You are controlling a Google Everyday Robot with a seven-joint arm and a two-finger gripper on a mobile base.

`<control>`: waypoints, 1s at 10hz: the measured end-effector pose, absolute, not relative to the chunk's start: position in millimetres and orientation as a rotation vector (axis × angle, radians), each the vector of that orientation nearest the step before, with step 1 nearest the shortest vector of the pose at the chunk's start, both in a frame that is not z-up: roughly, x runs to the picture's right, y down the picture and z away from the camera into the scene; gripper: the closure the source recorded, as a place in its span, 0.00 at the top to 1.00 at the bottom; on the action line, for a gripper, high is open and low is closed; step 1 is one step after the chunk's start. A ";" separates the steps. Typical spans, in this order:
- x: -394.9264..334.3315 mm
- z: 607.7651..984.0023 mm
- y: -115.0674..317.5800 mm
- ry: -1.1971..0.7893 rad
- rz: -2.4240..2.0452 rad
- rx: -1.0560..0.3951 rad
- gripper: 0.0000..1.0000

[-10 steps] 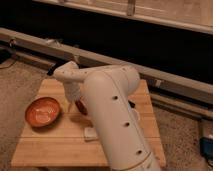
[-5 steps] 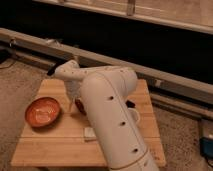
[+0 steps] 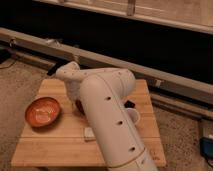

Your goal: Place the pepper on the white sponge

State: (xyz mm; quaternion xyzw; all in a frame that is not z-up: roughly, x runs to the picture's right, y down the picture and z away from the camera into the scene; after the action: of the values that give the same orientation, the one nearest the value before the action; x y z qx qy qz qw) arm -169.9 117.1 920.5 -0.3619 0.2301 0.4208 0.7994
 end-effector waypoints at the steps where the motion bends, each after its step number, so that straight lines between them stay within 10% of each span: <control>1: -169.6 920.6 117.0 0.489 0.906 -0.777 0.38; 5: -182.3 884.2 106.8 0.453 0.906 -0.763 0.01; 10: -203.8 805.6 137.6 0.421 0.917 -0.777 0.00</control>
State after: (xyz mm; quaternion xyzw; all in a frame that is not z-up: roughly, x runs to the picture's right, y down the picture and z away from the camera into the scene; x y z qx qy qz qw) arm -203.8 137.6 805.6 -0.3628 0.1968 0.4280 0.8040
